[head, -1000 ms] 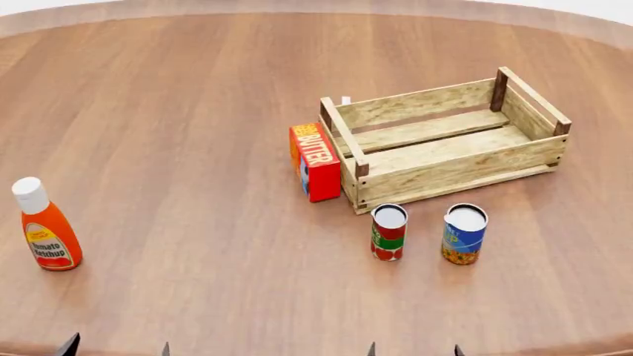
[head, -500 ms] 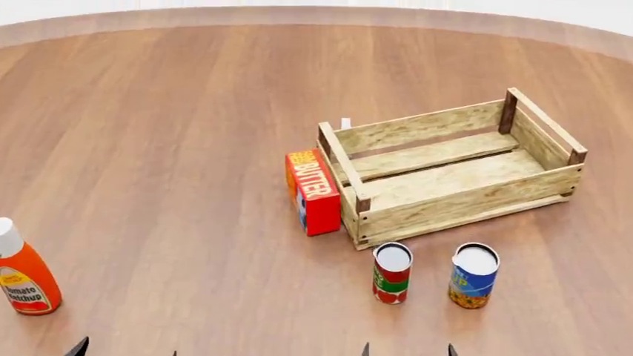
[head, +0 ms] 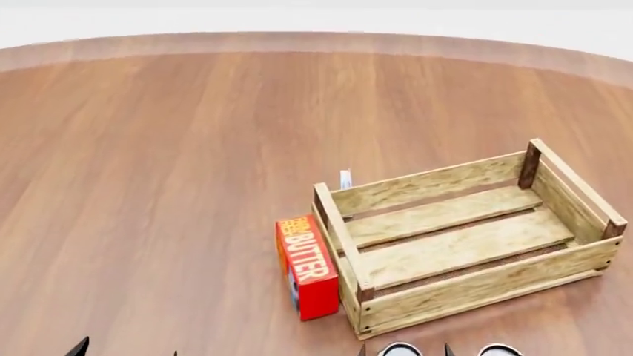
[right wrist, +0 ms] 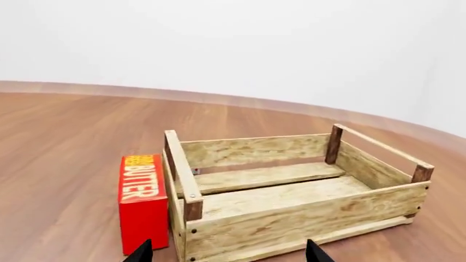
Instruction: Pick up the tomato sauce, and put it in the wooden tray.
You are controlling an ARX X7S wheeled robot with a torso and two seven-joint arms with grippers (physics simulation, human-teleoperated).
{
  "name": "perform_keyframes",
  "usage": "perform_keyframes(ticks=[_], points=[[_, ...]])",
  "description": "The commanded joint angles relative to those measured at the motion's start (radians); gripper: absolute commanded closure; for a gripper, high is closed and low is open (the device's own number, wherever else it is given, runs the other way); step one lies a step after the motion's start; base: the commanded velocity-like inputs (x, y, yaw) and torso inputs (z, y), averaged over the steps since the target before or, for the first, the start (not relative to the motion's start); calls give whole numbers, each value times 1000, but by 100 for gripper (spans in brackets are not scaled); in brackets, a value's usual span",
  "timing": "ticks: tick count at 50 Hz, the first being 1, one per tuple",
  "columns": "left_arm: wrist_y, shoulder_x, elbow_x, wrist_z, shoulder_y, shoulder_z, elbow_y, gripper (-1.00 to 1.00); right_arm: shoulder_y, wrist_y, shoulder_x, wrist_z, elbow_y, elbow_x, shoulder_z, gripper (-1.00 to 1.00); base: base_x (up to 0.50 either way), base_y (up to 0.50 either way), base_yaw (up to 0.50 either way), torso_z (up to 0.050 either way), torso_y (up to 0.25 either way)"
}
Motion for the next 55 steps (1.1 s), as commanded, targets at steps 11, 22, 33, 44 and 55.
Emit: perform_keyframes(ticks=[11, 22, 33, 44, 55], points=[[27, -1, -36, -17, 4, -11, 6, -100, -4, -5, 9, 2, -7, 11, -8, -100, 500, 0, 0, 0, 0], [27, -11, -47, -28, 2, 0, 6, -100, -4, -7, 19, 12, -9, 18, -22, -100, 500, 0, 0, 0, 1], [32, -19, -56, -37, -1, 9, 0, -100, 1, -34, 23, 39, 7, 10, -32, -100, 182, 0, 0, 0, 0], [33, -27, -65, -44, -4, 18, -3, -100, 2, -35, 30, 48, 8, 13, -46, -100, 0, 0, 0, 0, 0], [28, -34, -72, -53, -5, 26, 0, -100, -32, -7, 37, 65, -76, 15, -60, -100, 0, 0, 0, 0, 0]])
